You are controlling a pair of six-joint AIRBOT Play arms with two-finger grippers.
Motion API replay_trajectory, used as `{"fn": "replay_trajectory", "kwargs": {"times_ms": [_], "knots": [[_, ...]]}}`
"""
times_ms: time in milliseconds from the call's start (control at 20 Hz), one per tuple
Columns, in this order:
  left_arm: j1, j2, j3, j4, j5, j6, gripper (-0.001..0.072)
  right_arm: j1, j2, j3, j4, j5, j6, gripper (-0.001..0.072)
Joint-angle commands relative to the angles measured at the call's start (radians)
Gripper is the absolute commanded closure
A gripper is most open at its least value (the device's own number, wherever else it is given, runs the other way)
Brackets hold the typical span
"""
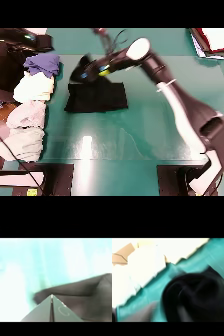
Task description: Fold the shirts.
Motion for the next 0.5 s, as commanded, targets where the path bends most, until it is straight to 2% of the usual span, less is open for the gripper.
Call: {"fn": "replay_trajectory", "kwargs": {"times_ms": [0, 100, 200, 350, 450], "knots": [[0.072, 0.08, 0.001, 0.028, -0.034, -0.001, 0.0683, 0.106, -0.097, 0.006, 0.014, -0.216, -0.038, 0.0106], [0.071, 0.083, 0.001, 0.022, -0.046, -0.001, 0.0683, 0.094, -0.081, 0.005, 0.001, -0.172, -0.038, 0.0109], [0.071, 0.081, 0.001, -0.011, -0.06, -0.001, 0.0683, 0.036, -0.031, -0.003, -0.07, -0.01, -0.023, 0.0117], [0.071, 0.08, 0.0, -0.023, -0.075, 0.0, 0.0683, -0.104, 0.089, -0.159, -0.188, 0.18, 0.039, 0.0117], [0.071, 0.08, 0.0, -0.029, -0.09, 0.0, 0.0683, -0.225, 0.167, -0.317, -0.238, 0.233, 0.082, 0.0118]]}}
